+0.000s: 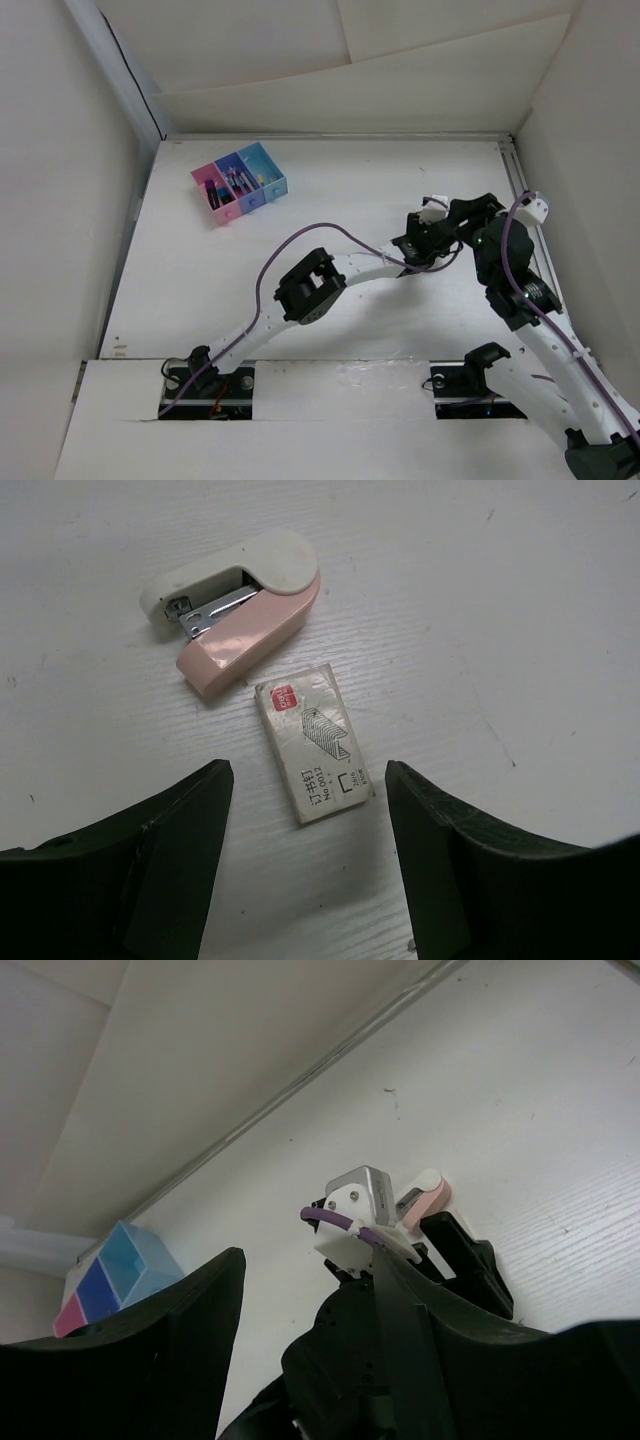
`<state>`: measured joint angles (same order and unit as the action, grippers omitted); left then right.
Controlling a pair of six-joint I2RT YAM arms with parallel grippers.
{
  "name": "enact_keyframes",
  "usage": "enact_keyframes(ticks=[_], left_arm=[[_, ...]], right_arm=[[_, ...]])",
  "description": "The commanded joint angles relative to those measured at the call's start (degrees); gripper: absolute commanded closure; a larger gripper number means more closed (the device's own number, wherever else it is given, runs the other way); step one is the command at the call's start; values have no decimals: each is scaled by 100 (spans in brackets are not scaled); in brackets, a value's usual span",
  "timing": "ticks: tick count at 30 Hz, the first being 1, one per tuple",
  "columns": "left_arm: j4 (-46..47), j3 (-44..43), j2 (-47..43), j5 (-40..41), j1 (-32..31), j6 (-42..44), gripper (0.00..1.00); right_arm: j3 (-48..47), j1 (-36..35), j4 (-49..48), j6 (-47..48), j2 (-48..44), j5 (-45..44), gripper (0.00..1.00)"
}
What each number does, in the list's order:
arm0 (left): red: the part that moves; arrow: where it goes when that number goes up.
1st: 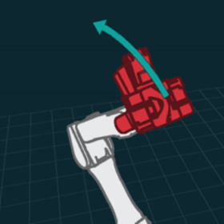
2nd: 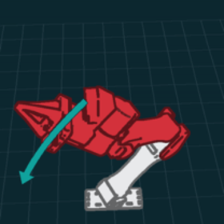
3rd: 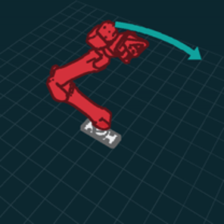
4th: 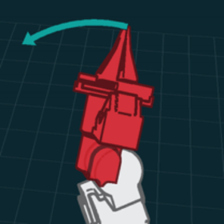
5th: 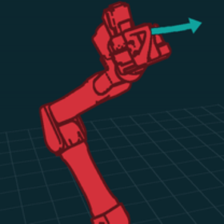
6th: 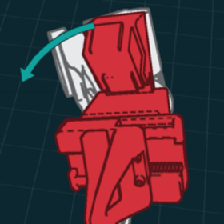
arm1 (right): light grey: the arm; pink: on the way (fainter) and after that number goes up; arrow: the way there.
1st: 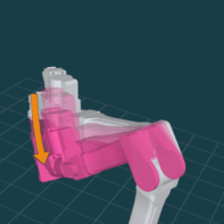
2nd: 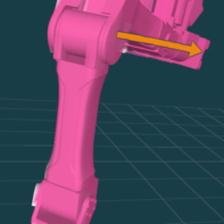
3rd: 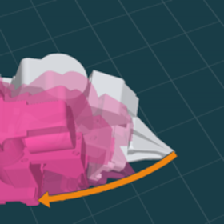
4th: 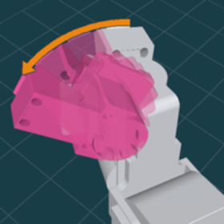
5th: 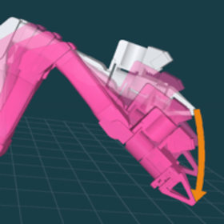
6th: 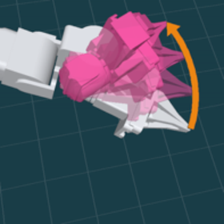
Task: Sort the stationery into containers
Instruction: Grab a piece of stationery with the left arm, then place the stationery into the container
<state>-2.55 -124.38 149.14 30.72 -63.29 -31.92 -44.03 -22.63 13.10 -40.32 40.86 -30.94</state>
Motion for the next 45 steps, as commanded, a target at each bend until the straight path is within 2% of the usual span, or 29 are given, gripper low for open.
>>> enact_keyframes(ticks=[1, 7, 10, 14, 17, 21, 26, 30, 34, 39, 41, 45], left_arm=[[-255, -245, 211, 145, -26, 19, 41], [-317, -429, 317, 329, -26, 133, 48], [-317, -490, 317, 443, -26, 256, 62], [-369, -491, 317, 680, -26, 388, 70], [-308, -79, 90, 742, -26, 441, 84], [34, 860, -550, 742, -26, 389, 92], [666, 2293, -1658, 759, -140, 327, 95], [983, 3784, -2713, 917, -193, 55, 96], [1177, 4718, -3802, 1067, -193, -182, 96], [984, 5168, -4594, 1068, 517, -428, 96], [984, 5283, -4814, 832, 825, -499, 96], [1036, 5494, -5193, 305, 1853, -709, 96]], right_arm=[[-18, -57, -203, 112, -52, 106, 40], [-18, -57, -256, 112, -52, 158, 40], [-18, -57, -256, 112, -52, 158, 40], [-18, -57, -256, 112, 1, 158, 40], [-18, -57, -256, 112, 1, 158, 40], [-18, -57, -256, 112, 1, 158, 40], [-18, -57, -308, 164, 1, 211, 40], [-18, -57, -308, 164, 1, 211, 40], [-18, -57, -308, 164, 1, 211, 40], [-18, -57, -308, 164, 114, 211, 40], [-18, -57, -308, 164, 115, 263, 40], [-18, -57, -308, 164, 168, 264, 40]])
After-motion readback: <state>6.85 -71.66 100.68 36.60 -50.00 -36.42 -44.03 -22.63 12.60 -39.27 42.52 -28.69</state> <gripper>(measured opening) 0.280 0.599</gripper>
